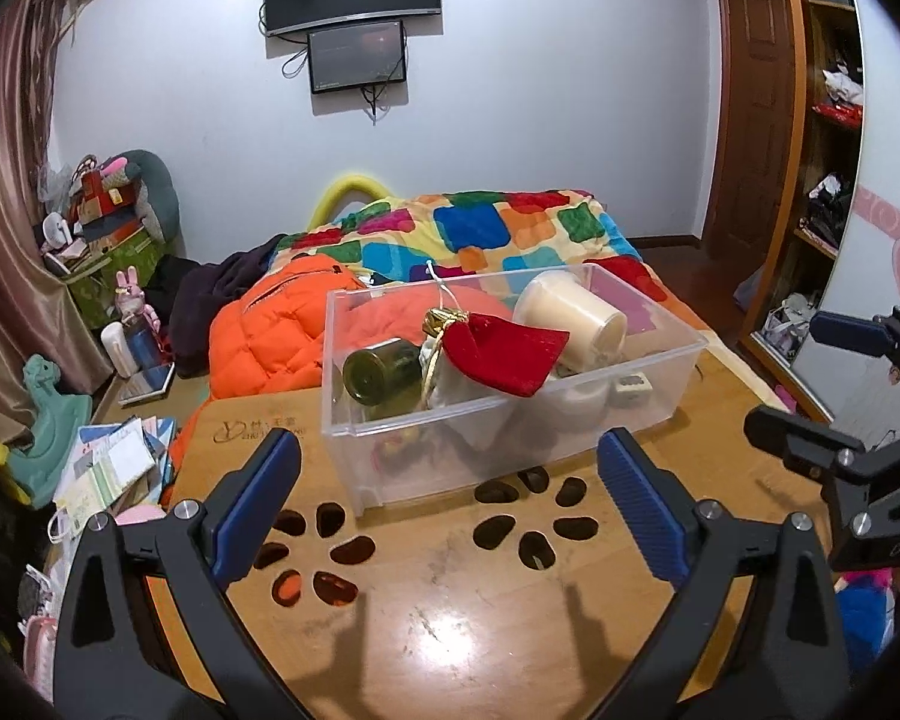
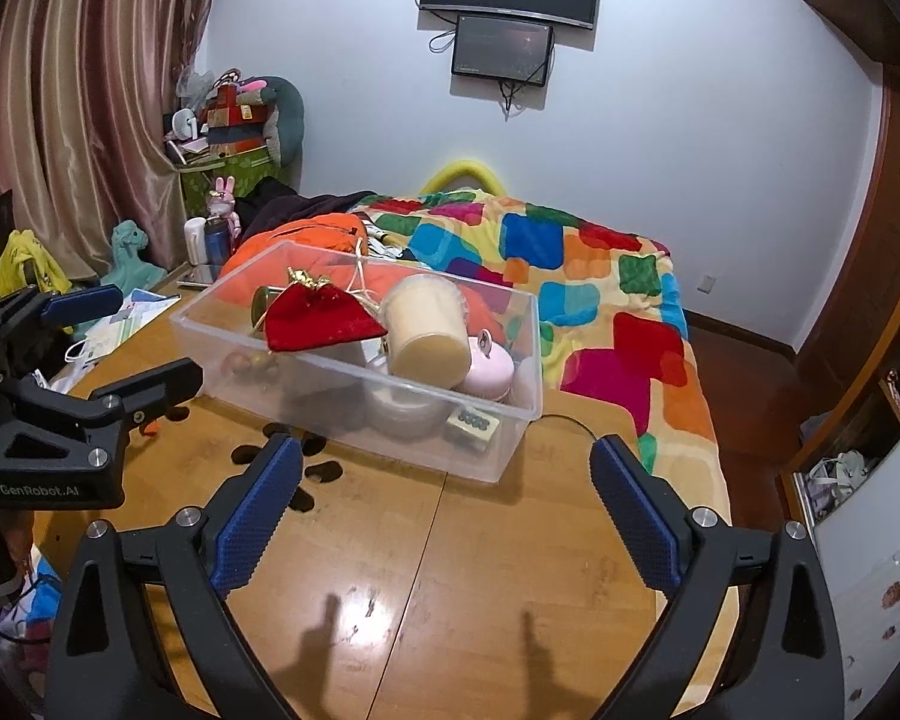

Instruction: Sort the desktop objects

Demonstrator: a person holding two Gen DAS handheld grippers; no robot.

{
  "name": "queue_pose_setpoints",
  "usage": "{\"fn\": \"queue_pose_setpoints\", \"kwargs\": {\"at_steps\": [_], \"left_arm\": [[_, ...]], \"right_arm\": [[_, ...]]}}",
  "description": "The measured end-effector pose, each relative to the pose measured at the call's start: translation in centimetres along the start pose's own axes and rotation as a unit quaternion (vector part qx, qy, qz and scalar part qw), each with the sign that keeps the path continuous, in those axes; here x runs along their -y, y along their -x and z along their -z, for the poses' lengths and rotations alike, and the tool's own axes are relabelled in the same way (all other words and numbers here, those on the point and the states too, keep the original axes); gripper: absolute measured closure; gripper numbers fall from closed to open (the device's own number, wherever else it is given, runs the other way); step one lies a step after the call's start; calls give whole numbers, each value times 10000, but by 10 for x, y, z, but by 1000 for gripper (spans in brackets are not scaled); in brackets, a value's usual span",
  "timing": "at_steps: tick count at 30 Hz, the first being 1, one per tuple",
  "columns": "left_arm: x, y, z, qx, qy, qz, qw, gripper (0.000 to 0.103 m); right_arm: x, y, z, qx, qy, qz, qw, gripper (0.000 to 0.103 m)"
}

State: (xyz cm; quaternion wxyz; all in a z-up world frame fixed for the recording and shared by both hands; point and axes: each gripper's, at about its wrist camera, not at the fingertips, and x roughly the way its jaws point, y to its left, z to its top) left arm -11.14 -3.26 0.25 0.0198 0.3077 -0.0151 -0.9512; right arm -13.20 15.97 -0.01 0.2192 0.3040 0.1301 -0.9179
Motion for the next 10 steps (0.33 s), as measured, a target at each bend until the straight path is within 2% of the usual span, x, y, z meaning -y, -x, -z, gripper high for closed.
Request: {"fn": "queue_pose_setpoints", "kwargs": {"at_steps": [10], "left_arm": [[0,0,1,65,60,-34,10000,3]], "right_arm": [[1,-3,-1,-40,-19,41,10000,7]]}}
